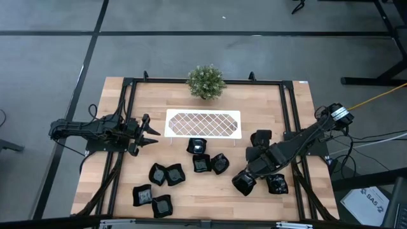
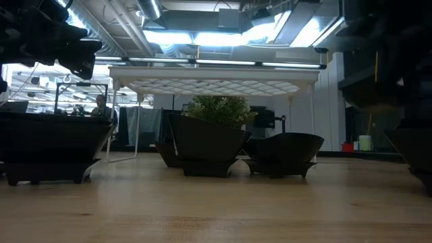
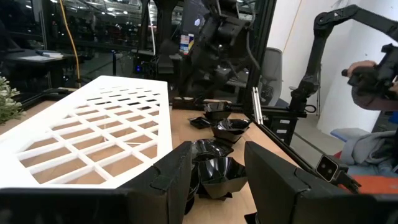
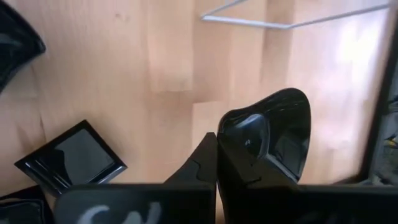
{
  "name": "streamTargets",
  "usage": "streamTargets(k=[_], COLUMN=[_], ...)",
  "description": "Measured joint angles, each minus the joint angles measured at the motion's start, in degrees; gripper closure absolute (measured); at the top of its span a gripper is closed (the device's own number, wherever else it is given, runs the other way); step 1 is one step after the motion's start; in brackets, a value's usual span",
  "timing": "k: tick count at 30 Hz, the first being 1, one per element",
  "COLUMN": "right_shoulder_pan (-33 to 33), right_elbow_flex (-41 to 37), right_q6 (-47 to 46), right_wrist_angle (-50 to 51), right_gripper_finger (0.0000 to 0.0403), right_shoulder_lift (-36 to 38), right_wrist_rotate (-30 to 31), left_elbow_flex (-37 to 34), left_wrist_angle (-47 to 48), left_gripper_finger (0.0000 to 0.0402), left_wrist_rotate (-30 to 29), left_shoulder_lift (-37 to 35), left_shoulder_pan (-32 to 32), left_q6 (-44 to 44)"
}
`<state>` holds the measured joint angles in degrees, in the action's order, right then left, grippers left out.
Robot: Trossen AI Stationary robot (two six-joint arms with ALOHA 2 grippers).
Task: Pick & Place Mini shaped plates
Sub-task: Put the black leaf-shaped plate on the shelf
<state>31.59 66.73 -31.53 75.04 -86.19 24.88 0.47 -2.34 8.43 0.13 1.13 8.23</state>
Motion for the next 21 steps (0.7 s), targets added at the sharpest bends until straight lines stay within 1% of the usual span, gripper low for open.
streamTargets(k=[7, 12, 21], right_shoulder_pan=[0.0, 0.0, 0.0], right_elbow_flex=[6.73, 10.38, 12.71], right_q6=[0.57, 2.37, 4.98], right_wrist_angle=[6.19, 8.62, 9.09], right_gripper_finger=[0.0402, 0.0402, 0.0402], right_shoulder_lift=[0.0, 0.0, 0.0], right_wrist_rotate=[4.68, 7.57, 9.9], left_elbow_flex=[0.0, 0.0, 0.0], left_wrist_angle=[0.01, 0.01, 0.01], left_gripper_finger=[0.0258, 0.0258, 0.0258], left_wrist_rotate=[0.0, 0.0, 0.0], left_shoulder_lift=[0.0, 0.0, 0.01], left_shoulder_pan=[0.01, 0.02, 0.0], left_q6=[0.01, 0.01, 0.0])
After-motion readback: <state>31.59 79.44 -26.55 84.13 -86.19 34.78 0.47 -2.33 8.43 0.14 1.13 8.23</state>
